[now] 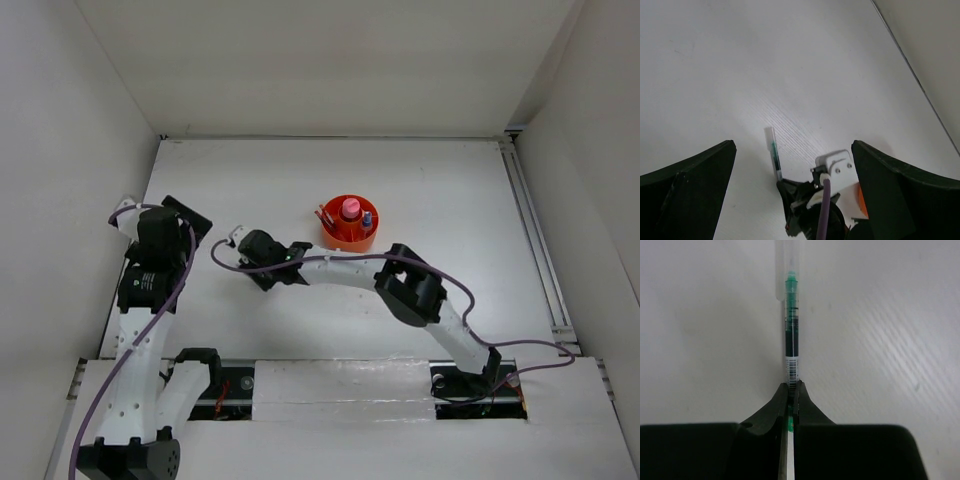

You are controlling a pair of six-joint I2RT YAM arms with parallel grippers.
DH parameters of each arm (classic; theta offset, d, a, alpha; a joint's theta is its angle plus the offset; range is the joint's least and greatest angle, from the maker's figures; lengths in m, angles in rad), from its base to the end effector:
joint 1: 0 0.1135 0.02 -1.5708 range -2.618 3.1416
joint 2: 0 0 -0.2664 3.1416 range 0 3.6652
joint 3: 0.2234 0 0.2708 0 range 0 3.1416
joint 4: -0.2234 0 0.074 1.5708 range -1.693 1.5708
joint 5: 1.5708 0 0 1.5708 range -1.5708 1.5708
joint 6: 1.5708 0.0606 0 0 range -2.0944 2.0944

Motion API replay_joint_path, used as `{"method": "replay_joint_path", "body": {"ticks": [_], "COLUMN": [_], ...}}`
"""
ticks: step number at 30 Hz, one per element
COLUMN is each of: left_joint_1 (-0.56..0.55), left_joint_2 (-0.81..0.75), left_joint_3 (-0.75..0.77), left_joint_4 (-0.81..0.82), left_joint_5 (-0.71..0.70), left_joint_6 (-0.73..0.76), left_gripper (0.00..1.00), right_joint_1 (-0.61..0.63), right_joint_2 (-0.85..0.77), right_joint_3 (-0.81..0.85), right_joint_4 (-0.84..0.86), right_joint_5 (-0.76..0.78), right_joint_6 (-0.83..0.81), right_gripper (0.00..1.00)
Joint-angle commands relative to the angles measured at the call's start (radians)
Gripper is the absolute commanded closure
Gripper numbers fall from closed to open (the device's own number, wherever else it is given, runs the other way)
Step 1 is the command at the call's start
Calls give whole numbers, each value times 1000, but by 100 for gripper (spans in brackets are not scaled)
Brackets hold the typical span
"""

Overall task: Sort the stationery into containers
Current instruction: Pick up the pen from the center of the board.

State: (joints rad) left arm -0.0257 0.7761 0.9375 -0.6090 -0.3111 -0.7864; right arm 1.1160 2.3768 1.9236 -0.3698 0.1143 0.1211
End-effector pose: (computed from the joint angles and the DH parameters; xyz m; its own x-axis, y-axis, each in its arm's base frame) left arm 0.2000 0.0134 0.3448 -0.1277 -0.6708 -0.7306 -0.4838 0.6852 -0.5445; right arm 0.2554 0.5065 0.1379 -0.4234 -0.5927 -0.6851 -0.8132 0.5820 -0.0009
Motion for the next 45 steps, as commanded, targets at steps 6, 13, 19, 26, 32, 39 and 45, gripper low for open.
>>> {"method": "replay_joint_path", "body": {"ticks": [6,13,19,26,32,39,45], "left_joint_1": [3,-8,-56,-56,-56,-56,-56], "left_joint_2": [5,-93,-14,18,89,107,118], "left_joint_3": [-75,-207,-219,-287,-325,-344,-353], "left_joint_4": [196,572,701,844,951,1012,1032], "left_joint_5": [309,754,840,943,1011,1044,1044], "left_joint_6": [124,54,16,-43,-77,-89,-89], "left_gripper": [0,0,0,0,11,23,58], "right_joint_1": [-62,-119,-160,-160,-151,-142,-133], "right_joint_2": [-398,-663,-830,-890,-899,-890,-881], "right_joint_3": [-365,-546,-643,-652,-634,-624,-615], "right_joint_4": [85,104,167,201,247,296,305], "right_joint_5": [31,42,-2,-83,-165,-280,-308], "right_joint_6": [41,61,109,118,118,127,127], "right_gripper": [100,100,100,100,100,100,100]}}
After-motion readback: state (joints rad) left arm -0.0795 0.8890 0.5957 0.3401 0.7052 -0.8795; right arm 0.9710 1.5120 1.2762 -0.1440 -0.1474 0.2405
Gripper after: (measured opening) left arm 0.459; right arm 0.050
